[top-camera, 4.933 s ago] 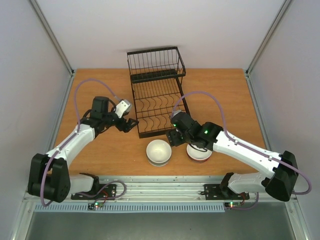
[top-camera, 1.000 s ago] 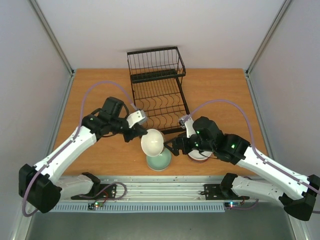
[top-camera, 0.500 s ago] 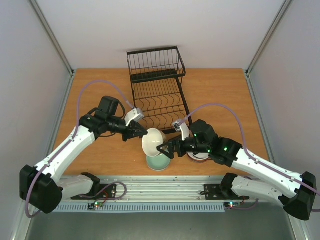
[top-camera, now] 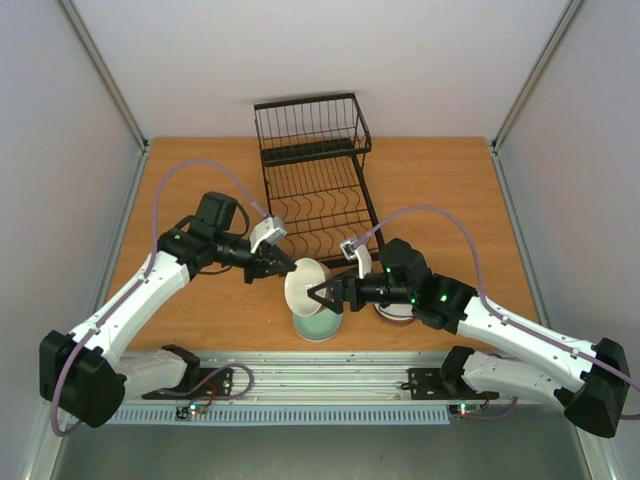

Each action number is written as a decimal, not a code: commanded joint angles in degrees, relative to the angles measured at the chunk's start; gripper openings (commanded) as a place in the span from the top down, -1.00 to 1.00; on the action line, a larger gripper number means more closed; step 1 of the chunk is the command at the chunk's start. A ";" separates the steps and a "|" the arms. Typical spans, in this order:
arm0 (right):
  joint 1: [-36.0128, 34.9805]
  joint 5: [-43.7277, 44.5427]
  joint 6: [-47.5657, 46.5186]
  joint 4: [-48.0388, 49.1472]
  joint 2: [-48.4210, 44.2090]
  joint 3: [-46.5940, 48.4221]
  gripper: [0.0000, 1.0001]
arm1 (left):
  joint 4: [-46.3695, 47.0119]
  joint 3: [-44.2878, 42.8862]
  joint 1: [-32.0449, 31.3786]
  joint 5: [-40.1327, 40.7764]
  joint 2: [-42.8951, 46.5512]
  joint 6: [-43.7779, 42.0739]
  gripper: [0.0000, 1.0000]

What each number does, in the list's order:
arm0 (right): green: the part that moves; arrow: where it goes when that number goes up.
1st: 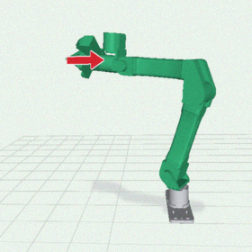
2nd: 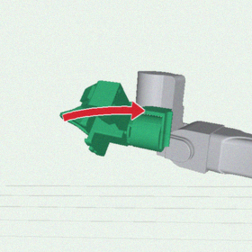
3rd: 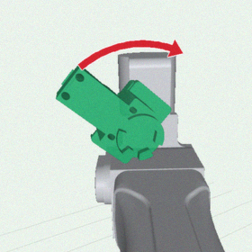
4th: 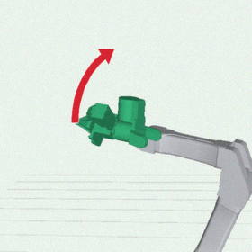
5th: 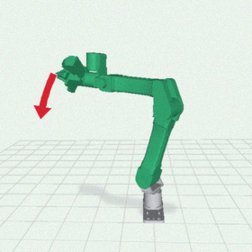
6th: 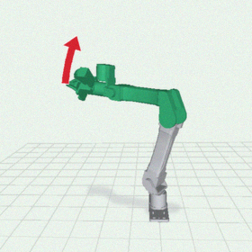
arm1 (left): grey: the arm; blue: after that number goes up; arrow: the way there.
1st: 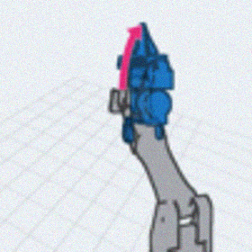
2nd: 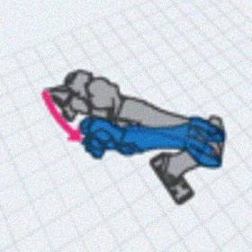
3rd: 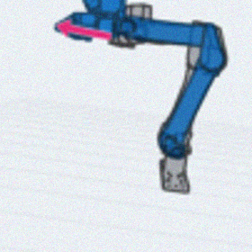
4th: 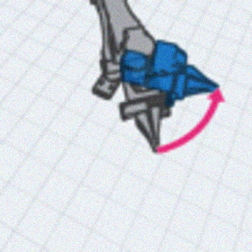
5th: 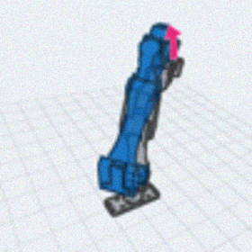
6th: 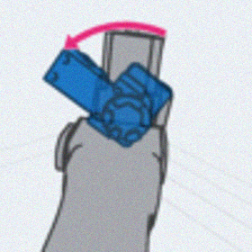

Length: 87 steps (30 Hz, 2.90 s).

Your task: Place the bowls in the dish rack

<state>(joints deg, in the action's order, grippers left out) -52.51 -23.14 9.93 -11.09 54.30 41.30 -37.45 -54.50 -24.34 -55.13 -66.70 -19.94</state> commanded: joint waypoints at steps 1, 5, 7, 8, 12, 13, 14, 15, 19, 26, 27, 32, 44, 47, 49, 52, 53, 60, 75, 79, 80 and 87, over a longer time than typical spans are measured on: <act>-0.27 -3.48 2.54 4.64 0.87 -0.92 -0.58 | 3.50 -0.12 0.26 -3.73 1.92 0.30 0.99; -0.31 -4.69 3.01 5.13 1.15 -0.77 0.24 | 4.22 0.22 0.26 -2.84 2.00 0.77 0.99; -0.31 -4.74 2.71 4.62 1.33 -0.31 0.77 | 4.51 0.34 0.26 -2.43 2.01 0.99 0.99; -0.31 -4.54 2.53 4.16 1.33 -0.04 0.94 | 4.77 0.42 0.26 -2.20 1.96 1.08 0.99; -0.31 -2.21 0.68 1.42 1.27 1.10 0.97 | 5.53 0.77 0.25 -1.04 2.25 1.71 0.99; -0.31 -1.05 -0.26 0.16 1.30 1.90 0.97 | 5.62 0.87 0.21 -0.59 2.34 1.87 0.99; -0.31 0.04 -0.99 -1.02 1.33 2.61 0.97 | 5.82 1.01 0.25 -0.31 2.40 2.16 0.99; -0.31 1.19 -1.80 -2.24 1.46 3.41 0.97 | 6.10 1.13 0.25 0.01 2.44 2.34 0.99; -0.31 5.47 -4.62 -6.09 2.09 6.29 0.97 | 6.81 1.40 0.26 1.88 2.44 3.00 0.99; -0.25 15.54 -11.25 -12.48 7.70 11.92 0.97 | 8.23 1.68 0.17 5.67 2.51 4.27 -0.27; -0.23 17.55 -12.42 -13.33 8.81 12.83 0.97 | 8.45 1.76 0.17 6.29 2.60 4.49 -0.42; 0.70 30.19 -18.48 -16.58 15.99 19.01 0.97 | 10.26 2.37 0.16 14.45 3.72 5.34 -0.64; 8.54 54.84 -29.11 -18.87 43.06 36.97 0.97 | 10.96 3.46 0.08 27.68 6.14 4.97 -0.67; 10.99 56.18 -30.80 -17.23 48.68 40.17 0.97 | 10.85 4.01 0.08 27.69 6.45 4.73 -0.67; 12.01 57.97 -32.06 -16.28 51.68 42.15 0.97 | 10.74 4.43 0.08 27.49 6.76 4.40 -0.67; 13.23 58.43 -33.54 -14.31 54.66 44.09 0.97 | 10.80 5.04 0.08 27.22 7.23 3.96 -0.68; 13.57 58.86 -33.98 -13.85 55.51 44.72 0.97 | 10.74 5.22 0.08 27.07 7.28 3.89 -0.68; 14.71 63.32 -37.25 -11.35 60.07 47.84 0.97 | 10.83 6.23 0.08 26.98 7.45 3.18 -0.68; 16.39 64.84 -36.39 -11.82 67.77 51.74 0.97 | 10.66 6.51 0.08 26.70 6.84 2.66 -0.68; 17.25 64.86 -34.63 -12.49 67.07 50.99 0.58 | 10.48 6.49 0.08 26.38 6.67 2.63 -0.68; 17.27 65.50 -34.44 -12.34 66.69 50.61 0.34 | 10.45 6.55 0.08 26.25 6.56 2.51 -0.68; 17.36 68.30 -35.14 -11.10 64.69 48.51 -0.38 | 10.26 6.50 0.08 25.54 5.90 2.45 -0.68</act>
<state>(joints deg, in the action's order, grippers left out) -36.01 39.70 -25.69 -22.17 121.67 90.74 -28.88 -48.49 -24.14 -28.34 -60.36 -16.97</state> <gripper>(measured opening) 0.671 0.841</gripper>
